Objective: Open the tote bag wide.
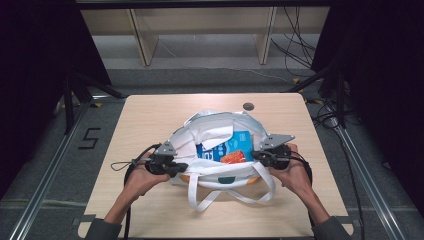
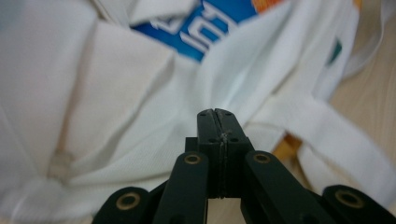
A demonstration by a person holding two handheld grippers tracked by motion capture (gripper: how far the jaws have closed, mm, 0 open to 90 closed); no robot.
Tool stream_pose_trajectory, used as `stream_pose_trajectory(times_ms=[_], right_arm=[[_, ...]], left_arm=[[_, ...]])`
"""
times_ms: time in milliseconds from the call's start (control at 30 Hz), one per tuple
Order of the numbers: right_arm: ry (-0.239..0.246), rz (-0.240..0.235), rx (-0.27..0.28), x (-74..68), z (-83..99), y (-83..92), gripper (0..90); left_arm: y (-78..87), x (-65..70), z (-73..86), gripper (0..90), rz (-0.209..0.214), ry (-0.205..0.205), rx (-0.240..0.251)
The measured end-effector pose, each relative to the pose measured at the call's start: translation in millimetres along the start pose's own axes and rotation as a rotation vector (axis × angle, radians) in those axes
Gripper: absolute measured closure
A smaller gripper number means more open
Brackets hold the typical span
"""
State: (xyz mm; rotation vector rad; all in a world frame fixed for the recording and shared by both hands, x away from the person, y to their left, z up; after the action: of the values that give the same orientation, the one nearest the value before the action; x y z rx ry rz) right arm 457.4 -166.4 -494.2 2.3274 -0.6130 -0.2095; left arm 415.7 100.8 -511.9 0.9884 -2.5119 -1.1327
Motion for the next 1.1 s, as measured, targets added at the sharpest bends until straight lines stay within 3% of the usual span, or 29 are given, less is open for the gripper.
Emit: stream_pose_trajectory(times_ms=[67, 200, 233, 300, 367, 467, 500, 567, 600, 767, 933, 1033, 1100], right_arm=[[-0.006, 0.0, -0.005, -0.7, -0.6, -1.0, 90.0], [-0.015, 0.005, 0.007, -2.9, -3.1, 3.4, 90.0], [0.0, 0.008, 0.018, -3.1, -5.7, 5.7, 90.0], [0.0, 0.004, 0.042, -5.2, -11.4, 11.4, 90.0], [0.006, 0.003, 0.076, -5.5, -17.7, 16.5, 90.0], [-0.006, 0.013, 0.11, -6.4, -21.6, 25.3, 90.0], [0.002, 0.007, 0.126, -7.1, -22.7, 28.4, 90.0], [-0.021, 0.015, 0.143, -9.6, -21.7, 32.8, 90.0], [-0.006, 0.018, 0.145, -8.5, -21.1, 34.3, 90.0], [-0.013, 0.017, 0.147, -10.7, -14.4, 37.9, 89.2], [-0.012, 0.016, 0.157, -9.9, -9.4, 42.7, 86.5], [-0.041, 0.01, 0.163, -10.6, -6.9, 45.3, 84.8], [-0.034, 0.031, 0.173, -8.7, -7.1, 47.3, 83.3]], left_arm=[[-2.4, 2.2, 3.2, 89.3, -0.002, -0.017, -0.01], [-0.8, 1.3, 2.7, 89.3, 0.012, 0.008, -0.009], [-0.4, 1.3, 1.7, 89.3, 0.016, 0.033, 0.004], [2.8, -0.5, -1.3, 88.5, 0.004, 0.041, 0.03], [7.5, -1.1, -7.1, 85.4, -0.006, 0.071, 0.084], [15.0, 2.3, -11.9, 83.4, -0.035, 0.091, 0.148], [17.1, 3.2, -10.5, 83.1, -0.037, 0.079, 0.143], [22.2, 6.7, -9.1, 81.7, -0.046, 0.075, 0.156], [23.4, 7.2, -8.9, 80.9, -0.039, 0.061, 0.164], [33.1, 8.5, -2.5, 76.7, -0.041, 0.131, 0.191], [43.6, 7.8, 4.7, 71.9, -0.041, 0.166, 0.218], [47.9, 6.3, 7.7, 70.6, -0.049, 0.173, 0.225], [50.1, 6.0, 8.7, 69.8, -0.053, 0.186, 0.232]])
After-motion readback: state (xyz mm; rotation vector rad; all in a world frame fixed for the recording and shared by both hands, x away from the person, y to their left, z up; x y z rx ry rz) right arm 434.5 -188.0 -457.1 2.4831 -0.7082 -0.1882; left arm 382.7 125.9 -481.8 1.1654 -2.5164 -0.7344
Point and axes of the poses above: each handheld gripper's, and its own axes: y roughly backward along the jaws, z roughly out of its underside, x roughly to its right, the point moved 9 cm from there along -y, roughly forward along the jaws, and after that the axes turned 10 degrees about -z, right-handed, at the moved point
